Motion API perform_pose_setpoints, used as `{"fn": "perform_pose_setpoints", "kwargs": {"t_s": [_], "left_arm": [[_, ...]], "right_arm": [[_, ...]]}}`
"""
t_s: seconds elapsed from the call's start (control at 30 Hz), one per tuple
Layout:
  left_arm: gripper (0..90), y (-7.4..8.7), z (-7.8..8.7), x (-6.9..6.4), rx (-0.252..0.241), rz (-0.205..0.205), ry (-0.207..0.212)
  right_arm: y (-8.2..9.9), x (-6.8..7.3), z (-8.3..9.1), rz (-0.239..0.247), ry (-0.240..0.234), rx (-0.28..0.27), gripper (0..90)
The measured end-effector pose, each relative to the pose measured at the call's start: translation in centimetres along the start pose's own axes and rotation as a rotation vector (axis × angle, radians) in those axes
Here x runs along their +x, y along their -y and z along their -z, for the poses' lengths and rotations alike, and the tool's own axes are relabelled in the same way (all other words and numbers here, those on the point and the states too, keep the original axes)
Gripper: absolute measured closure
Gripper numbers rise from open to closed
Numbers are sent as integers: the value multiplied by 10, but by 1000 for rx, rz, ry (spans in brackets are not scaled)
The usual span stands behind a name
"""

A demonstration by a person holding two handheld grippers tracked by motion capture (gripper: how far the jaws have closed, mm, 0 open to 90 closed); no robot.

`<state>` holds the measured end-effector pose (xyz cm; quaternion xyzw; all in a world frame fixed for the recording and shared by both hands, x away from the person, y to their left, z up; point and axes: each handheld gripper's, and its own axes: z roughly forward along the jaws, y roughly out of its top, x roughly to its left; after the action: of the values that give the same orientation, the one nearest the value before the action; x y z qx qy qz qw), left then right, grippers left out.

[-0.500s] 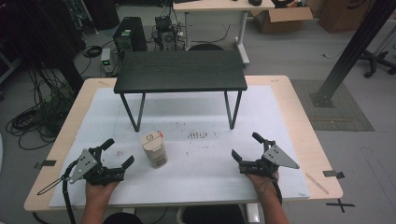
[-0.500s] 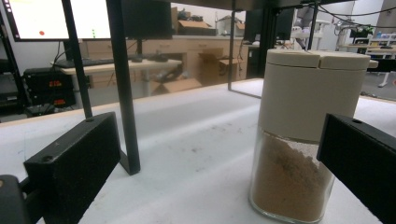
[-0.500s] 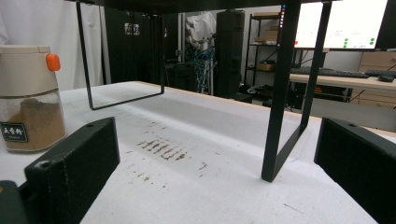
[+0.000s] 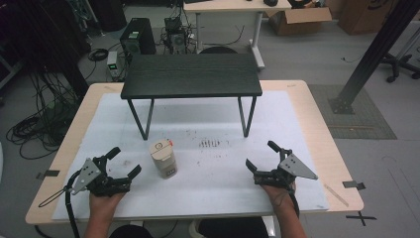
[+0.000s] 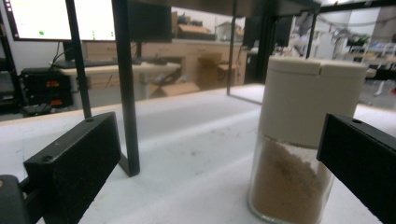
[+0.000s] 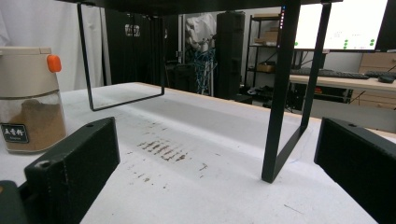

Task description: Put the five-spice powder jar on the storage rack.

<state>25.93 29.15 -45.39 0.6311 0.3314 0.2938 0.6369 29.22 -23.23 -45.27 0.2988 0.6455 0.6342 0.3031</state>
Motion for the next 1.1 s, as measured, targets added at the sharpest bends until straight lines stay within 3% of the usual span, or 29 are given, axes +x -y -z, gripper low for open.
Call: {"fn": "perform_pose_setpoints", "kwargs": {"t_s": [0.17, 0.37, 0.57, 0.73, 1.1], "left_arm": [[2, -2, 8, 3, -40, 53, 24], [2, -8, 13, 2, -49, 63, 33], [2, -14, 10, -4, -26, 39, 51], [2, -19, -1, -13, 16, 13, 96], [2, -25, -20, -21, 69, 1, 156]], "right_arm": [[0, 0, 0, -1, -2, 0, 0], [0, 0, 0, -1, -2, -1, 0], [0, 0, 0, -2, -2, -3, 0], [0, 0, 1, -2, -3, -6, 0], [0, 0, 1, -5, -6, -10, 0]]}}
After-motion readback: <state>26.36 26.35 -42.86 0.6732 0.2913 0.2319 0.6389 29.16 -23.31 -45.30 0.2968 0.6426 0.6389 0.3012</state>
